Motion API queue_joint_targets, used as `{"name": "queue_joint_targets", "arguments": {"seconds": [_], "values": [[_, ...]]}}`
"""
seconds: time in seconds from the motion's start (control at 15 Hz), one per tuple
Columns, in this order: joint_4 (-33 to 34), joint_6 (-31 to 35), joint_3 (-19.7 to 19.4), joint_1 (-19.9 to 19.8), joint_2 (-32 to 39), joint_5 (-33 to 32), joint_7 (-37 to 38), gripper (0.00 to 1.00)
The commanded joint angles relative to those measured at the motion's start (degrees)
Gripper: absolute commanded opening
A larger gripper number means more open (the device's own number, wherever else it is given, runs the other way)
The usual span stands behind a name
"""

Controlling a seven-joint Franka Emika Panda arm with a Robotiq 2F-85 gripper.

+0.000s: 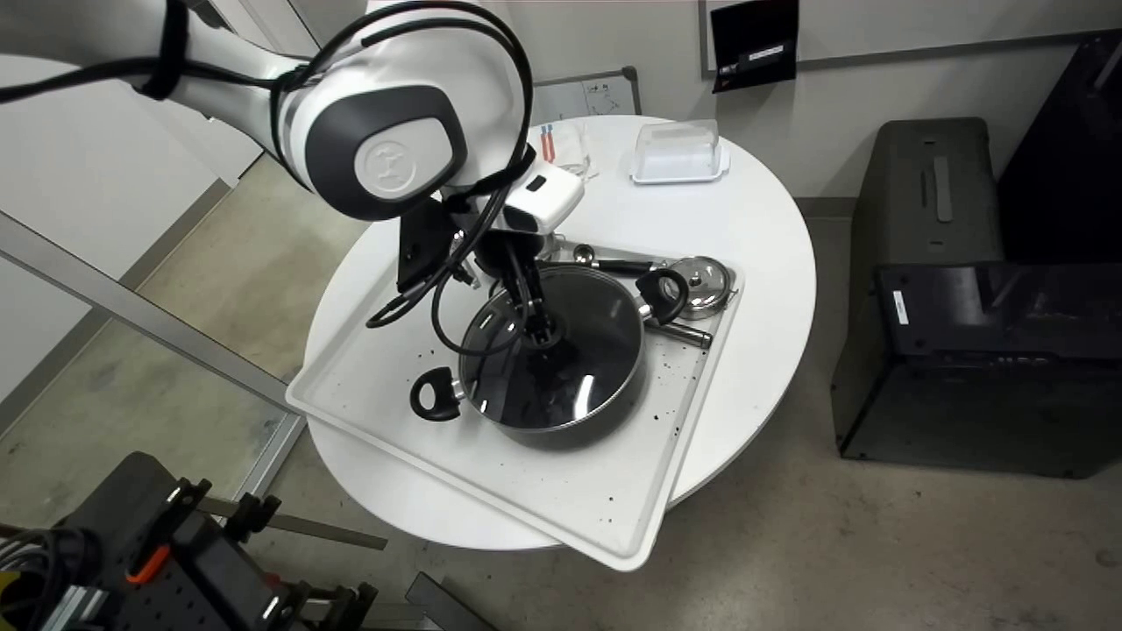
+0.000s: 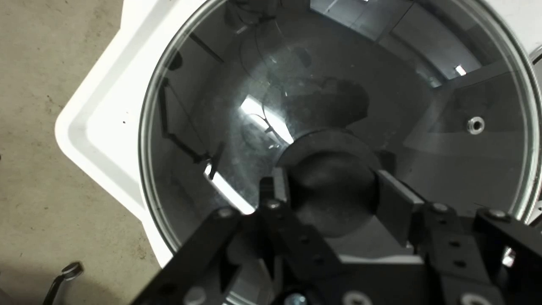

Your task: Put the lid on the black pot

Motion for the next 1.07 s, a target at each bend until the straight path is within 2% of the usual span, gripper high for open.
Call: {"name": "queue_joint_targets", "arguments": {"seconds": [0.0, 0.4, 0.47, 0.53, 0.73, 1.0], "values": [[2.0, 1.5, 1.2, -0.3, 1.3, 2.5, 0.0, 0.26], [2.1, 2.0, 1.6, -0.4, 1.8, 4.3, 0.0, 0.26], [2.2, 1.8, 1.4, -0.3, 1.7, 4.2, 0.1, 0.76], [2.1, 2.0, 1.3, -0.2, 1.6, 4.0, 0.1, 0.77], [1.7, 2.5, 0.9, 0.6, 1.1, 3.2, 0.3, 0.98], [0.4, 2.6, 0.7, 1.6, -0.5, 2.5, -0.1, 1.00]]}}
